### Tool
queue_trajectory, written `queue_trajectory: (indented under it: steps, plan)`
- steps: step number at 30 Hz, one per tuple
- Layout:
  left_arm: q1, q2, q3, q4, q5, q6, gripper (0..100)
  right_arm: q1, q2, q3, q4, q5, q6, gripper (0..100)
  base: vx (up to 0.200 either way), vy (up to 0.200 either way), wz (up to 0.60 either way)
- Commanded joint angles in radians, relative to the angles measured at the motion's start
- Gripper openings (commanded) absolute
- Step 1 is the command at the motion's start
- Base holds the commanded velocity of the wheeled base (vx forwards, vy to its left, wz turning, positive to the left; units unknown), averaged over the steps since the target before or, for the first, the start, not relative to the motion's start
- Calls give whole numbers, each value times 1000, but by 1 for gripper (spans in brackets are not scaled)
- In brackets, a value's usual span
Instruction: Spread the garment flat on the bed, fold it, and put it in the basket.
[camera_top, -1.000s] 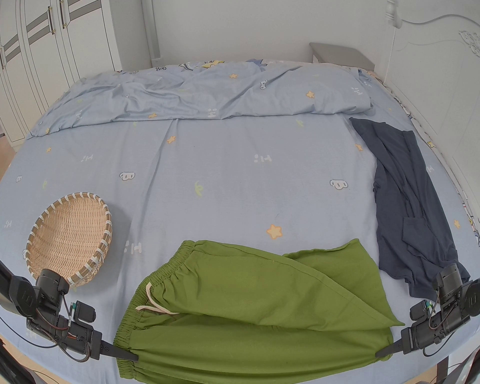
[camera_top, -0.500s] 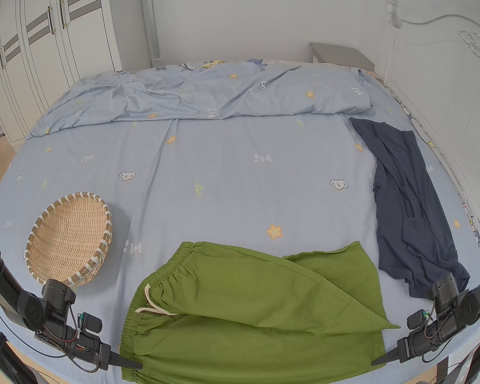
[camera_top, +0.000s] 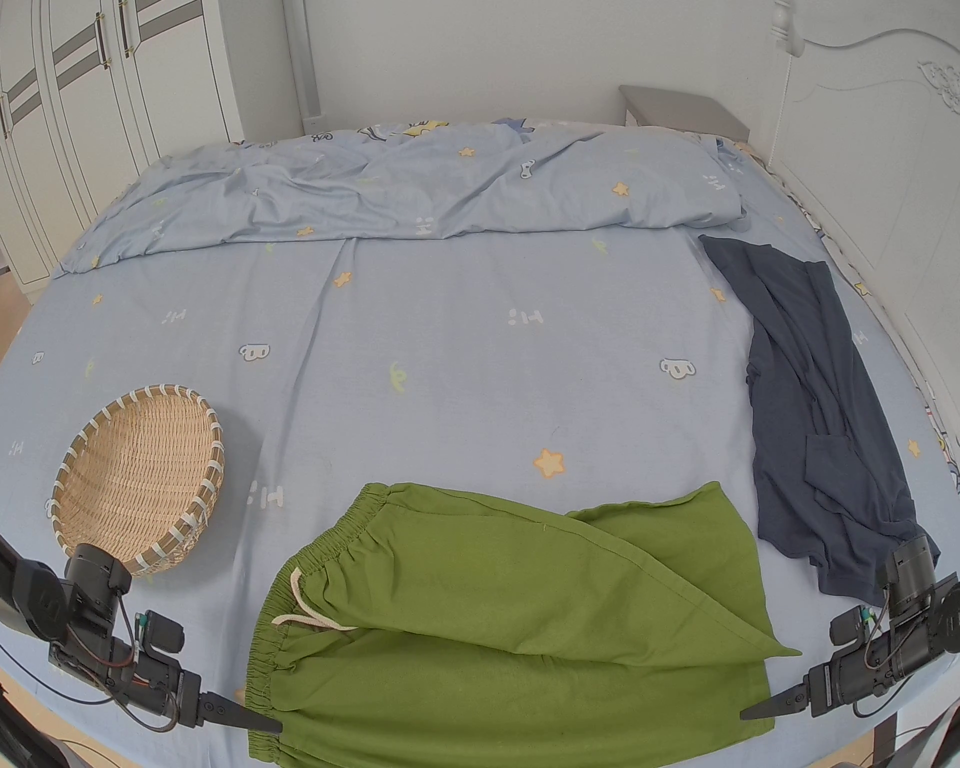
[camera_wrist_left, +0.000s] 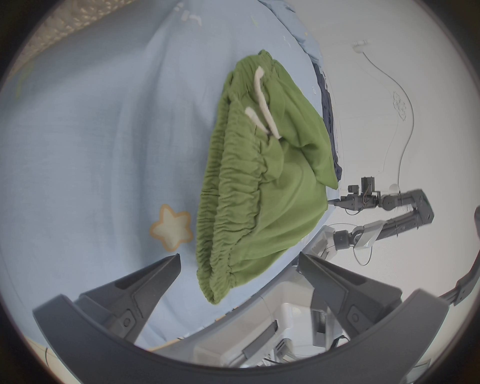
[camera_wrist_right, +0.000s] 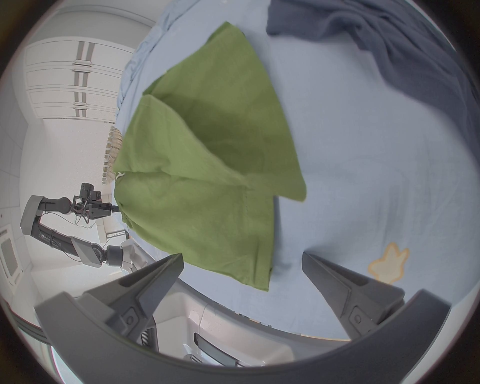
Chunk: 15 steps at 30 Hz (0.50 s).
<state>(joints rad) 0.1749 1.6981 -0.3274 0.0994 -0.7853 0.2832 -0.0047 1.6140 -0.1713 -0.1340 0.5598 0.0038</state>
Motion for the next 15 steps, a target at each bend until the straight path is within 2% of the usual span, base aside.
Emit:
queue_trajectory:
  steps: [1, 2, 4, 5, 6, 8, 12, 13, 14, 15]
  plan:
    - [80, -186, -237, 283, -2, -2, 100, -8, -258, -28, 56, -3, 8, 100, 0, 0, 0]
    - [84, -209, -298, 353, -2, -6, 100, -8, -302, -48, 82, -6, 7, 100, 0, 0, 0]
    - [84, -216, -332, 388, -3, -7, 100, -8, -325, -60, 97, -6, 7, 100, 0, 0, 0]
    - [71, -222, -455, 482, 3, -22, 100, -6, -402, -116, 160, -6, 2, 100, 0, 0, 0]
    - [66, -215, -498, 500, 3, -30, 100, -6, -427, -143, 180, -8, 1, 100, 0, 0, 0]
    - [58, -198, -535, 505, 1, -36, 100, -6, -445, -166, 192, -8, -1, 100, 0, 0, 0]
    - [-58, -41, -757, 503, 1, -153, 100, -5, -459, -344, 234, -6, 2, 100, 0, 0, 0]
    - [-68, -32, -771, 503, 0, -162, 100, -3, -457, -356, 235, -6, 2, 100, 0, 0, 0]
    - [-117, 37, -864, 500, 1, -222, 100, 6, -424, -430, 240, -8, 4, 100, 0, 0, 0]
    - [-120, 43, -872, 500, 1, -226, 100, 6, -419, -436, 240, -8, 4, 100, 0, 0, 0]
